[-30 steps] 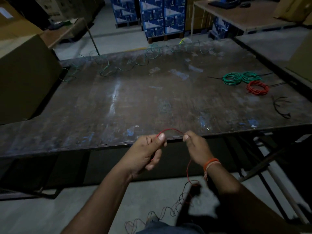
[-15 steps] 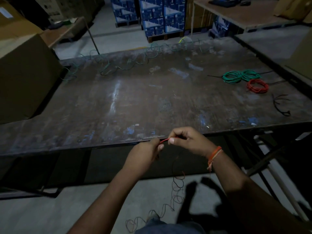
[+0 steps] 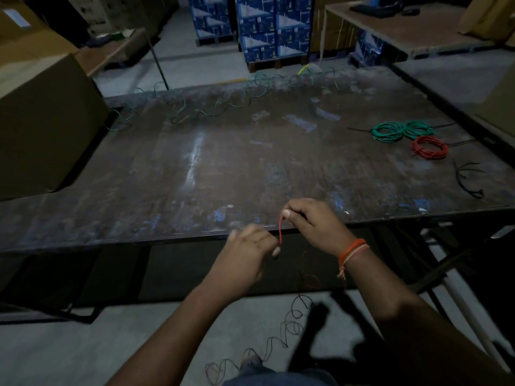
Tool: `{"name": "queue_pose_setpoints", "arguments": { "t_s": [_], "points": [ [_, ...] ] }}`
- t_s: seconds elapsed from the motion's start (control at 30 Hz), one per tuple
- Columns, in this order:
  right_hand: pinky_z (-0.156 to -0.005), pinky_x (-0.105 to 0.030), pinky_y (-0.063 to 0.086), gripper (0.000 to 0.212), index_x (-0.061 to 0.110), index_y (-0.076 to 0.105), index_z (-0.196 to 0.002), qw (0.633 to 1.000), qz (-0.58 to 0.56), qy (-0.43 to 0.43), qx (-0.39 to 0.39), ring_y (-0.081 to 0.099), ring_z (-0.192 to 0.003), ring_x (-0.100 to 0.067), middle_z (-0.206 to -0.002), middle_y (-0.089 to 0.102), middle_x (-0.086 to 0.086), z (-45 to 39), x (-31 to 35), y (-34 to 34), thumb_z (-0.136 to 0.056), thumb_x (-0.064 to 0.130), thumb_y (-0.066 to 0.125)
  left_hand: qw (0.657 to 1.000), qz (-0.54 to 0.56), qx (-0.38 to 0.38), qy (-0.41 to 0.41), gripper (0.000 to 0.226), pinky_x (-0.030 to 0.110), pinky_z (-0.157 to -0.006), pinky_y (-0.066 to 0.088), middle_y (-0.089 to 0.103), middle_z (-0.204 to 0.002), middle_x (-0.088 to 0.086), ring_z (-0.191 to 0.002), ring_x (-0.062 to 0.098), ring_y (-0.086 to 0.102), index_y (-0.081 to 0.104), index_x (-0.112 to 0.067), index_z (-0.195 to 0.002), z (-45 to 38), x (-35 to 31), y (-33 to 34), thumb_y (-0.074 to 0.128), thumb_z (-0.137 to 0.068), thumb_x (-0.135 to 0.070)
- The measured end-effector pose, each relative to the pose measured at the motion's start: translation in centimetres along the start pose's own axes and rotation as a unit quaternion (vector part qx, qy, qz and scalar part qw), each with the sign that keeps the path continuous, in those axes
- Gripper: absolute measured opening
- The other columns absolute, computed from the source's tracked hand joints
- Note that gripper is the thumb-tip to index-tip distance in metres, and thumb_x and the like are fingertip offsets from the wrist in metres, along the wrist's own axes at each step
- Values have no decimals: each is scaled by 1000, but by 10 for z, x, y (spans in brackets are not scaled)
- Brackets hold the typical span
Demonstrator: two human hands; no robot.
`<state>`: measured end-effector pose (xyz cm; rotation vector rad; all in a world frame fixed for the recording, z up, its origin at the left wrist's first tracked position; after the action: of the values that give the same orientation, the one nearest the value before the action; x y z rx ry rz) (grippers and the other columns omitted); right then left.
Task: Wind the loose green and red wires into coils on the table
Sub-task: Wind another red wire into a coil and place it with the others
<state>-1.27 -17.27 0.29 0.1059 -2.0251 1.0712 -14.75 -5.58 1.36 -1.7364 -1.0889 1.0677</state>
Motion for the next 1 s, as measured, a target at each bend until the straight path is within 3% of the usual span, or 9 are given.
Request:
{"name": "queue_pose_setpoints", "arguments": {
  "t_s": [0.07,0.17,0.3,0.4,0.63,0.7,0.77,0.83,1.0],
  "points": [
    [-67,-40,48,32,16,60,-85,1000,-14,-2,-19,58,-71,-16,-73,59,0,2,-1,3,-103,37,44,950,308,41,-40,28,33,-74,45,64,-81,0,-80,18,61,61,-17,-87,-4,-6,-9,41,-106,-23],
    [-60,-43,43,39,18,50,-77,996,-64,14,-59,49,-61,-11,-66,49,-6,12,-1,14,-105,44,40,765,627,-52,-140,33,27,-66,45,57,-68,10,-62,18,52,62,-16,-80,-12,-2,-19,41,-104,-26],
    [-61,-40,41,39,22,49,-73,988,-134,35,-68,47,-62,-9,-65,48,-6,28,1,34,-104,43,40,531,793,-198,-224,36,23,-57,37,37,-51,-8,-50,7,40,62,-15,-80,-15,25,-21,40,-104,-29],
    [-64,-36,42,37,27,48,-73,994,-98,42,-9,47,-62,-4,-65,46,7,43,-12,47,-103,47,40,433,820,-293,-232,36,19,-54,42,37,-45,-10,-48,0,42,62,-20,-83,-12,65,-41,37,-105,-35],
    [-77,-32,51,11,30,62,-99,978,77,8,194,62,-81,-9,-87,66,9,60,-19,71,-98,31,51,513,705,-386,-300,30,21,-61,47,44,-61,-8,-63,7,56,61,-12,-106,-12,117,-52,37,-107,-29],
    [-77,-25,52,20,27,65,-115,987,59,42,143,62,-81,-2,-90,65,13,61,-19,63,-98,21,57,471,705,-425,-319,29,20,-59,49,46,-71,-3,-64,7,59,62,-13,-106,-5,142,-52,35,-107,-23],
    [-69,-19,51,19,23,66,-113,997,10,72,7,63,-75,-2,-83,66,12,65,-24,44,-96,13,63,474,679,-447,-338,29,20,-59,49,48,-72,-2,-66,8,58,61,-12,-110,5,161,-53,34,-107,-22],
    [-66,-17,49,12,20,68,-100,995,23,50,-87,61,-74,-1,-82,64,12,65,-21,25,-94,9,67,534,643,-424,-350,30,20,-62,51,49,-68,-4,-67,8,60,60,-9,-114,9,159,-51,35,-108,-26],
    [-74,-32,46,10,18,66,-94,993,77,-83,-30,56,-82,-15,-86,61,4,37,27,12,-98,21,58,655,637,-254,-316,30,24,-68,57,62,-64,-3,-72,16,70,61,-5,-107,-7,114,-25,36,-107,-22]
  ]
}}
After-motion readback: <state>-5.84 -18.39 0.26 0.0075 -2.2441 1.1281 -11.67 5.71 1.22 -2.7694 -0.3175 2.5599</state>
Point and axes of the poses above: each hand's wrist, its own z-axis away from the middle knuckle, its own y-axis out of the palm, x = y × z, the point moved 5 cm from there along -z, towards the middle knuckle
